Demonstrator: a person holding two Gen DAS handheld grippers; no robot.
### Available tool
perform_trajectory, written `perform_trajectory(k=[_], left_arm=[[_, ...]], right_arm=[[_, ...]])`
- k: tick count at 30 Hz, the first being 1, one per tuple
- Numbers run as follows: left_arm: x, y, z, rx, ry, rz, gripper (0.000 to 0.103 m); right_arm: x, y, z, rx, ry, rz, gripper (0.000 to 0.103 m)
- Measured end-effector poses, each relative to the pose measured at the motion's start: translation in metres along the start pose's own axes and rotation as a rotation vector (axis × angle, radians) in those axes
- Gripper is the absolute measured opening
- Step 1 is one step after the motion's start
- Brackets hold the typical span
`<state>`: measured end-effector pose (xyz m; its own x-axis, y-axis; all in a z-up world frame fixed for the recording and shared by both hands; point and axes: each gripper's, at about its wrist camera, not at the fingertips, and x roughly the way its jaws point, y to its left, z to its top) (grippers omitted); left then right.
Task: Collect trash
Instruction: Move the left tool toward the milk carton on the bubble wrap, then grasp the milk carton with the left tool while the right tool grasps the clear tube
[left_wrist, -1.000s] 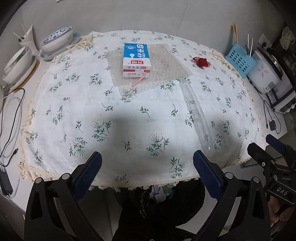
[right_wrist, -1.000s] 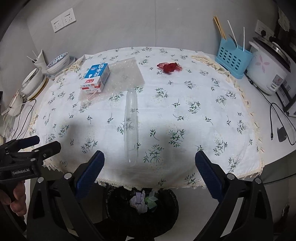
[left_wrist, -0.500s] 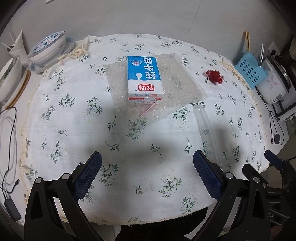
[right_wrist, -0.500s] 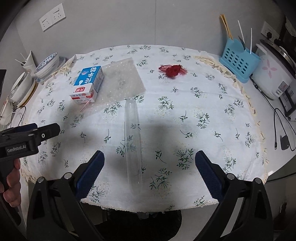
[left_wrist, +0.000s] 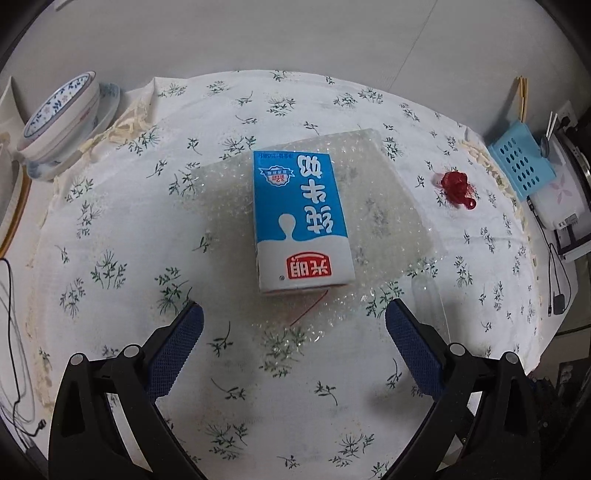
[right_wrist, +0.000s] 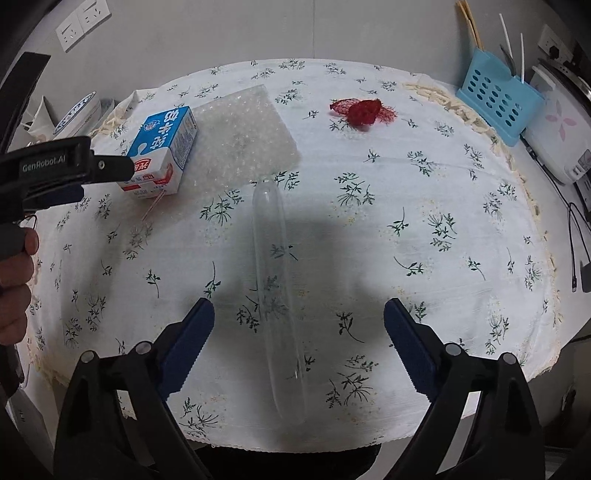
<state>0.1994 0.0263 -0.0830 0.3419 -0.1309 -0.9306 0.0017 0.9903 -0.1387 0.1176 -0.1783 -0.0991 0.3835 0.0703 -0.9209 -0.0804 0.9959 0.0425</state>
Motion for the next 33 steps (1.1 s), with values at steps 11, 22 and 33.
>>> perform_trajectory(k=[11, 22, 33], left_arm=[[0.032, -0.006, 0.035, 0.022, 0.041, 0.013, 0.094], [0.051, -0.007, 0.046, 0.023, 0.088, 0.015, 0.074], [0.05, -0.007, 0.045, 0.028, 0.092, 0.009, 0.065]], right_arm=[[0.031, 0.008, 0.015, 0.01, 0.059, 0.022, 0.068], [0.047, 0.011, 0.022, 0.023, 0.121, 0.038, 0.045], [0.053, 0.01, 0.023, 0.024, 0.144, 0.028, 0.028]])
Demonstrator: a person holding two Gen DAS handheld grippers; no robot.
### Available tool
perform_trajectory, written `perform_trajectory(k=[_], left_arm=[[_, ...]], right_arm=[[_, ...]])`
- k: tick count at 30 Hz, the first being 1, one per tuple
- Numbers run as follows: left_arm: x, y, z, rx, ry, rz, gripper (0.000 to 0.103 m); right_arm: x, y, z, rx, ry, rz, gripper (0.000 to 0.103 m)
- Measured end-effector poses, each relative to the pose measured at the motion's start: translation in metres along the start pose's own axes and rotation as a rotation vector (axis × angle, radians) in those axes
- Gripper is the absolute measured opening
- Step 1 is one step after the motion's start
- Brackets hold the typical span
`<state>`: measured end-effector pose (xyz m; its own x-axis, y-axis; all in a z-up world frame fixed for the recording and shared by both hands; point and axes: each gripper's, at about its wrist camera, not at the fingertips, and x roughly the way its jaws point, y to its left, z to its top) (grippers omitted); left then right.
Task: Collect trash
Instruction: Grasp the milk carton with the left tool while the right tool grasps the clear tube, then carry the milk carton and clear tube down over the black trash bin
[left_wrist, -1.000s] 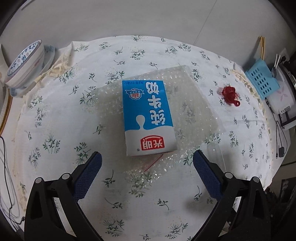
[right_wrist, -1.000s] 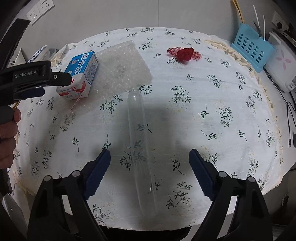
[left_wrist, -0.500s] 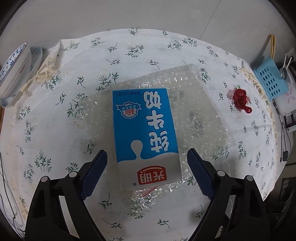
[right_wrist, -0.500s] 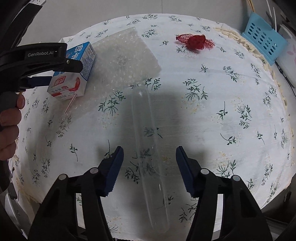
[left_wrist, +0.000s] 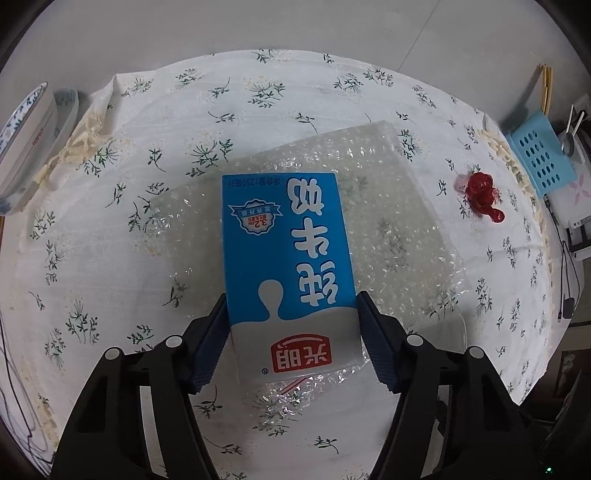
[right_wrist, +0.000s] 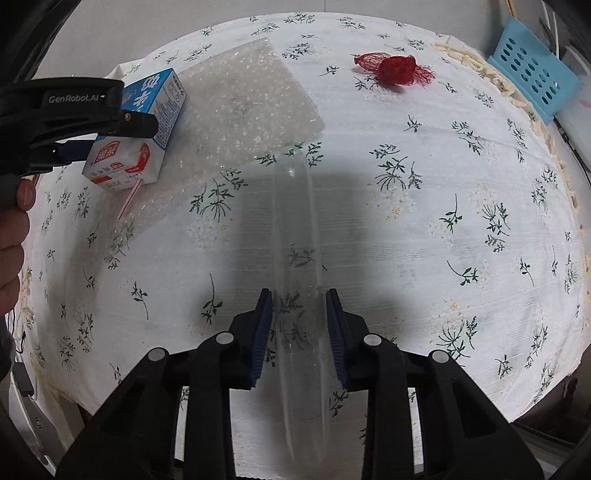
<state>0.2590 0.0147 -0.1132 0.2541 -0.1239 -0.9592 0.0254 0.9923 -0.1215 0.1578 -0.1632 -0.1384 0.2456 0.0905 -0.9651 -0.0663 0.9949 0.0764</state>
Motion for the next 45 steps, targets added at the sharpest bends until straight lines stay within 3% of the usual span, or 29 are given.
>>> perform_trajectory(k=[15, 45], left_arm=[[-0.029, -0.004, -0.013, 0.016, -0.055, 0.0, 0.064], [-0.103, -0.024, -0.073, 0.04, -0.144, -0.04, 0.064]], right_arm=[[-0.02, -0.011, -0.002, 0.027, -0.045, 0.005, 0.027], [-0.099, -0.05, -0.022, 0.053, -0.194, -0.013, 0.027]])
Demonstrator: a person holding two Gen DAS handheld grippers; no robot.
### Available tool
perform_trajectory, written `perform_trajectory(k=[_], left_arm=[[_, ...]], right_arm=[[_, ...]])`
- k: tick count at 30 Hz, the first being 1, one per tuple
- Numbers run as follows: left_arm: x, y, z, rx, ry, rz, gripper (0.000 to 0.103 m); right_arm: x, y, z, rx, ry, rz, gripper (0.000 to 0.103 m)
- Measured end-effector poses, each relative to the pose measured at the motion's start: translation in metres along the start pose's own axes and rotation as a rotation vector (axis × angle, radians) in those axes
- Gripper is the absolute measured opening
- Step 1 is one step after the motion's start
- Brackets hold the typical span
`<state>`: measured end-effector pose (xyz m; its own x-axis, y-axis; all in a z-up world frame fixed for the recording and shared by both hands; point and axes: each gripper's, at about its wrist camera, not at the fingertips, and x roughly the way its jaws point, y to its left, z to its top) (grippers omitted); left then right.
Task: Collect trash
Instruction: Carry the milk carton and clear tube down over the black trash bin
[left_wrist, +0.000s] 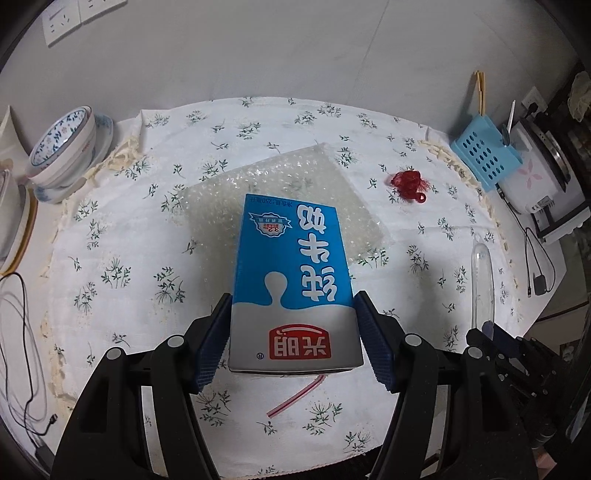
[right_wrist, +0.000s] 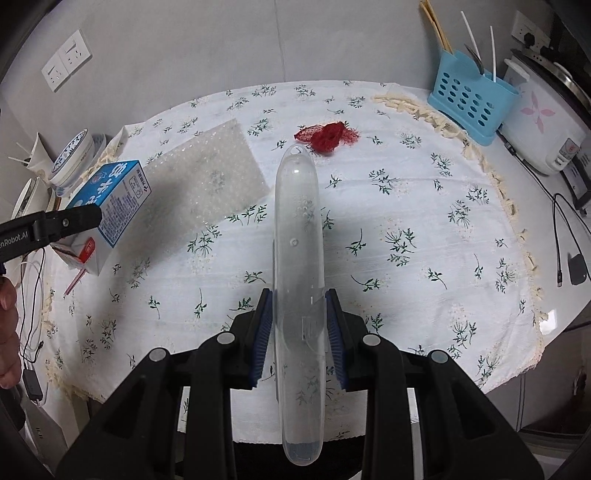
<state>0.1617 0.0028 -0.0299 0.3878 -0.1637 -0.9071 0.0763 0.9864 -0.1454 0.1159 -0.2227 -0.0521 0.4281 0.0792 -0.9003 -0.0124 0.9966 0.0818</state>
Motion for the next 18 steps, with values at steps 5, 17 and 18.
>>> perform_trajectory(k=[5, 17, 18], left_arm=[[-0.012, -0.009, -0.014, 0.011, -0.015, -0.001, 0.064], [-0.031, -0.034, -0.052, 0.017, -0.029, -0.01, 0.064], [-0.032, -0.037, -0.056, 0.017, -0.029, -0.011, 0.064]], right_arm=[[-0.015, -0.006, -0.006, 0.006, -0.023, 0.006, 0.027], [-0.04, -0.019, -0.024, -0.003, -0.062, 0.022, 0.027], [-0.041, -0.02, -0.026, -0.004, -0.063, 0.023, 0.027]])
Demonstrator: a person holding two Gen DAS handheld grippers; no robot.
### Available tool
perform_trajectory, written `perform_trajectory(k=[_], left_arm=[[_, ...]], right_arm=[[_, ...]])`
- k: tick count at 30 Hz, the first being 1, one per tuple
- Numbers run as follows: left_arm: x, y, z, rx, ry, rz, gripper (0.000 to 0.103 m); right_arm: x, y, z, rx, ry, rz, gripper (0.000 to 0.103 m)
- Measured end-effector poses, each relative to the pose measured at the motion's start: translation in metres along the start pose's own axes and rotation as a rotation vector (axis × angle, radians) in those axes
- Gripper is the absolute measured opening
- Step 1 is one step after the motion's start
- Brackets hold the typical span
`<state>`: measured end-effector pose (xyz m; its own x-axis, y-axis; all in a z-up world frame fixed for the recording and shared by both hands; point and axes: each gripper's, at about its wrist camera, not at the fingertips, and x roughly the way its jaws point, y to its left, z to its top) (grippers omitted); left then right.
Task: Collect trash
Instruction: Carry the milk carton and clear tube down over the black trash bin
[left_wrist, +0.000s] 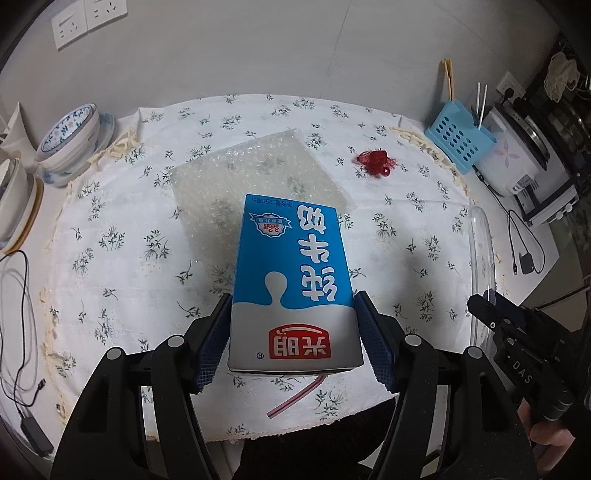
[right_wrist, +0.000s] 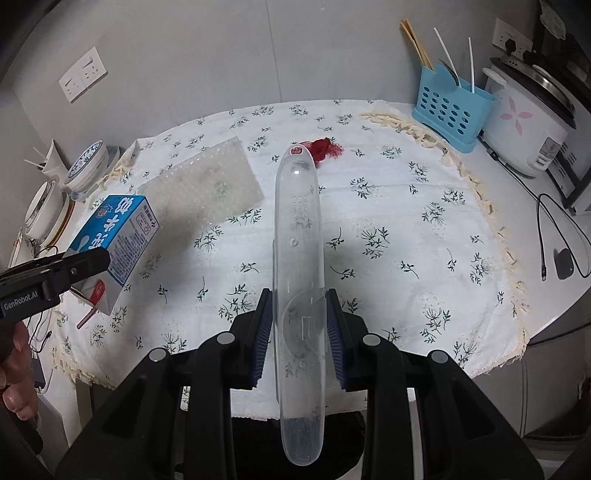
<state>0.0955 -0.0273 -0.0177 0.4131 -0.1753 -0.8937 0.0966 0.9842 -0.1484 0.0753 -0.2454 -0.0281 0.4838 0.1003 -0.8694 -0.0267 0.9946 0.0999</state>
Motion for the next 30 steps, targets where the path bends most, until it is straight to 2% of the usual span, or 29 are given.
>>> perform_trajectory(k=[21, 30], left_arm=[[-0.018, -0.028, -0.073, -0.036, -0.003, 0.025, 0.064], [-0.02, -0.035, -0.113, -0.06, 0.019, 0.039, 0.064]], right_arm=[[-0.032, -0.021, -0.046, -0.052, -0.007, 0.042, 0.027], [-0.04, -0.03, -0.074, -0.073, 0.004, 0.064, 0.027]])
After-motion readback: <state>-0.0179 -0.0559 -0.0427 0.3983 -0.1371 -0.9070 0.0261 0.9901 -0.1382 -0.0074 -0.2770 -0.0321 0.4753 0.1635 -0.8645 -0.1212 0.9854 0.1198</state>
